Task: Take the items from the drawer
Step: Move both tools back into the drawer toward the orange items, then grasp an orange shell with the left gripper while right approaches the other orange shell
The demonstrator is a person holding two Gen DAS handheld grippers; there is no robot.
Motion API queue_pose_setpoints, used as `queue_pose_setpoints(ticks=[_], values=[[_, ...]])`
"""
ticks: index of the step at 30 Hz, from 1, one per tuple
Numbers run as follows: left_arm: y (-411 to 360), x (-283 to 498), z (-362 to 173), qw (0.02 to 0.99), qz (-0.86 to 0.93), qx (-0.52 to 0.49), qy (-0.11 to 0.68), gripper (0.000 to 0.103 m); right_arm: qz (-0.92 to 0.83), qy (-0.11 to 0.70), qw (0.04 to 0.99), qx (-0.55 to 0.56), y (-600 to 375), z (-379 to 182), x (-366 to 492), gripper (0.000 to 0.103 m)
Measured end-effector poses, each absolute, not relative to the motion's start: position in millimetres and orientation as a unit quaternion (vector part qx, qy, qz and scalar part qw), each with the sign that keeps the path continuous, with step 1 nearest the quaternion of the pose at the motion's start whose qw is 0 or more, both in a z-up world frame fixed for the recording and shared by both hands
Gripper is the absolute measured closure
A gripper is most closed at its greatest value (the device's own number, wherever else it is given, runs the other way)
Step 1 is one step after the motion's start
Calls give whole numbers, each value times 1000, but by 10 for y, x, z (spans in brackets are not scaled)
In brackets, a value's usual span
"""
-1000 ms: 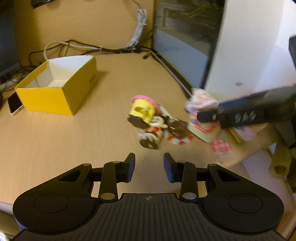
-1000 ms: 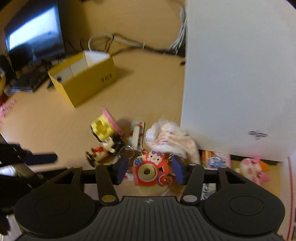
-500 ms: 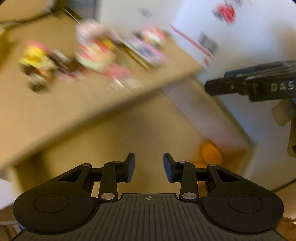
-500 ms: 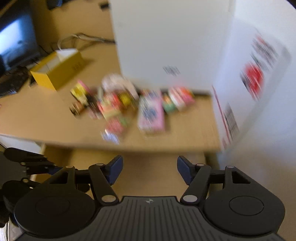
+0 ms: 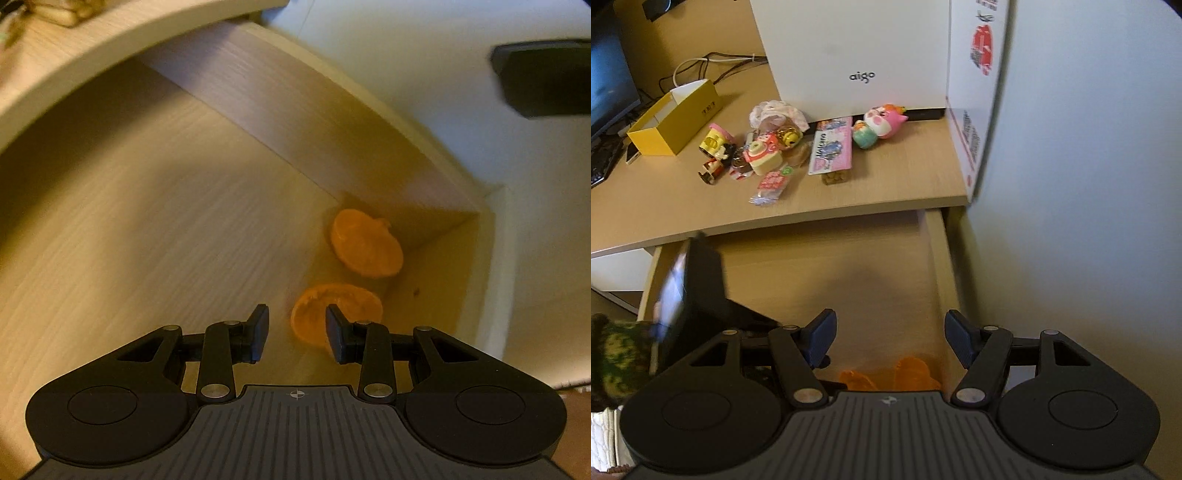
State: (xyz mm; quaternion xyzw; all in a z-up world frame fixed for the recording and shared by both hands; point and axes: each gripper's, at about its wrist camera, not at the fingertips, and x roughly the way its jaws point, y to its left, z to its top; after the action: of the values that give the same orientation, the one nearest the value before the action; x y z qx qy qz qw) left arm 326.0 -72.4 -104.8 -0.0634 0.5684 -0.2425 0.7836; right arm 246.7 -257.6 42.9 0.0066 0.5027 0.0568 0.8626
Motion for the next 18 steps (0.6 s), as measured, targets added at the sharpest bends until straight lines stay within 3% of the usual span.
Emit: queue_pose_setpoints(ticks=[3,5,7,10,12,18], values=[[-817,3324,-1114,776,-256,-70,572,67,51,503,863,3,-2621,443,2447,38],[-879,3354,-1137,774,-262,-68,572,73,49,503,863,1,-2646,444,2444,38],[-930,3380,-1154,771,-265,-72,575,87,48,503,863,1,-2665,439,2453,38],[-962,3405,-1195,755,-250,-80,601,87,44,503,863,-1,-2675,423,2492,38],[-922,3370,-1171,761,-245,-88,594,92,43,506,862,2,-2677,399,2532,38],[-554,3198,-1045,783,-204,-131,573,93,56,535,843,11,-2634,207,2682,38]])
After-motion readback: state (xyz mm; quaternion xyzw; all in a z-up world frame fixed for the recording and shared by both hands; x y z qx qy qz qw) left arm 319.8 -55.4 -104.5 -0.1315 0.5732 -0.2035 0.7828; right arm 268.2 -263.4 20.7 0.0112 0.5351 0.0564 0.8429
